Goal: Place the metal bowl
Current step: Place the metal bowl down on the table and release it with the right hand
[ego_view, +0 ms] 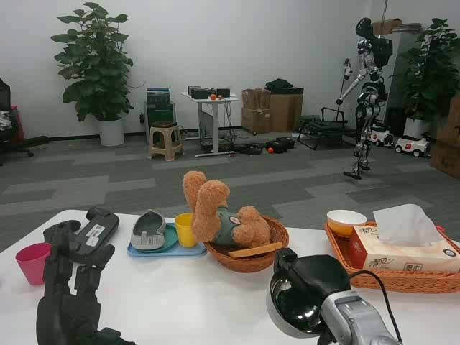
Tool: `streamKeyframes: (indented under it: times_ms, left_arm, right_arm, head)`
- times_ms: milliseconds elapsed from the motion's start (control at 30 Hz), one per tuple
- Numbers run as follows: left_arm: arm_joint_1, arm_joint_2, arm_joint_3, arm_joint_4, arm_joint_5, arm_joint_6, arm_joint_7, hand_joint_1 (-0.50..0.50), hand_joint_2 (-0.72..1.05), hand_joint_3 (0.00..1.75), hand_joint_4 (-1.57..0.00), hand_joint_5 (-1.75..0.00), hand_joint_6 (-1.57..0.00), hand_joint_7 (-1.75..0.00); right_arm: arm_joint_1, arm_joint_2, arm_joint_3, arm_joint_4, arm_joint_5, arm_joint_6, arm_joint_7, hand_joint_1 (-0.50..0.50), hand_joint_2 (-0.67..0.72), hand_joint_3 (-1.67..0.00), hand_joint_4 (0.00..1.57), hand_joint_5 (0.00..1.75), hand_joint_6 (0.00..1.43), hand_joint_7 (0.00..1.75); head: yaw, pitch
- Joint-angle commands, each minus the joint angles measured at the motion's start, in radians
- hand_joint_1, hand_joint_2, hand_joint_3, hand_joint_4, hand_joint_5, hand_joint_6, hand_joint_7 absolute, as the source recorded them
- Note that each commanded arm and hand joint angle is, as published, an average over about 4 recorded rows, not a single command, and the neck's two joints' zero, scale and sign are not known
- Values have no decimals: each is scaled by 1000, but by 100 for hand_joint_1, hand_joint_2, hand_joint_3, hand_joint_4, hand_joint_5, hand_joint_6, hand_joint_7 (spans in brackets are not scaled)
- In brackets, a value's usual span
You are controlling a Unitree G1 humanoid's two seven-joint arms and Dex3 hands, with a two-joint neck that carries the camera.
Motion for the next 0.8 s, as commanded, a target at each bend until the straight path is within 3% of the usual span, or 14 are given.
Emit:
streamKeyframes:
  times_ms: [33,100,800]
  left_arm:
    - [-10,-2,-7,0,-8,-3,2,-50,-72,0,-97,-103,0,-7]
    - [-10,-2,-7,0,-8,-4,2,-50,-72,0,-97,-103,0,-3]
    - [13,-2,-1,-12,-8,-3,2,-50,-72,0,-97,-103,0,-3]
  right_arm:
    - [5,3,-9,10,42,-7,14,-25,-41,-135,114,68,54,119]
    - [5,2,-10,8,43,-7,14,-25,-41,-135,114,68,54,119]
    - [10,5,-7,8,33,-6,17,-25,-38,-135,112,68,57,119]
  head:
    - [-7,-73]
    - [-4,-43]
    - [3,-40]
